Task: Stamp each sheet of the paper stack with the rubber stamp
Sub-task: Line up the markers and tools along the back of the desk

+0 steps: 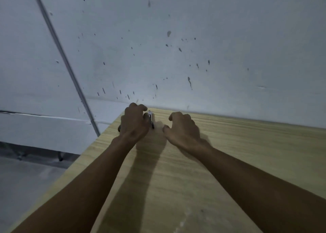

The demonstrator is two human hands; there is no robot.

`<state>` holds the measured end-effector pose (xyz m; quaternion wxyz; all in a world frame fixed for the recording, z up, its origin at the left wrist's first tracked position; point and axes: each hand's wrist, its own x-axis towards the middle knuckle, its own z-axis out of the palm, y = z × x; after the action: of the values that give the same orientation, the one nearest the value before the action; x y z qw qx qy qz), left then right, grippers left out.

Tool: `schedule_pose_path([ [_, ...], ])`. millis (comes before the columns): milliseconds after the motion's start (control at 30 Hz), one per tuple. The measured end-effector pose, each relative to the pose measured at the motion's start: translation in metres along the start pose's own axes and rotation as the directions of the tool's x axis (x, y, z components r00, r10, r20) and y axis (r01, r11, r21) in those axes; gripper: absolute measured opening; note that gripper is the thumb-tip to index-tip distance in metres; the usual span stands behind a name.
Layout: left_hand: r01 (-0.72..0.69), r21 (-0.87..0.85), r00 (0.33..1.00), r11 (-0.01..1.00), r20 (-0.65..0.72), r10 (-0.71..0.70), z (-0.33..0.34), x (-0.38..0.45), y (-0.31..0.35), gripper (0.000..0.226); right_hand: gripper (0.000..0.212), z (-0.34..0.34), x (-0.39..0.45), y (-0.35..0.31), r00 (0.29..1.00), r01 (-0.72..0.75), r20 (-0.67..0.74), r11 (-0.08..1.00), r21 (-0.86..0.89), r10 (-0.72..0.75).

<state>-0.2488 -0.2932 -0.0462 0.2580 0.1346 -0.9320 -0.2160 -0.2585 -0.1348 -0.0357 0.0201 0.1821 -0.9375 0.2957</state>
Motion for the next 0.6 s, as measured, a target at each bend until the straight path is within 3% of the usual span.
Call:
schedule_pose_path([
  [200,-0.196,-0.224,0.977,0.955,-0.125,0.171,-0.014,-0.069,0.067,0.019,0.031,-0.045,-0.074,0.033,0.995,-0.037,-0.095,0.991,-0.132,0.024],
  [433,-0.256,-0.369,0.966,0.893,-0.070,0.248,-0.016,-0.161,0.144,0.014,0.029,-0.095,-0.170,0.070,0.985,-0.084,-0.167,0.980,-0.180,0.053],
  [600,-0.232,-0.429,0.953,0.873,0.078,0.292,-0.010,-0.223,0.192,0.015,0.027,-0.131,-0.238,0.111,0.978,-0.125,-0.186,0.978,-0.168,0.093],
])
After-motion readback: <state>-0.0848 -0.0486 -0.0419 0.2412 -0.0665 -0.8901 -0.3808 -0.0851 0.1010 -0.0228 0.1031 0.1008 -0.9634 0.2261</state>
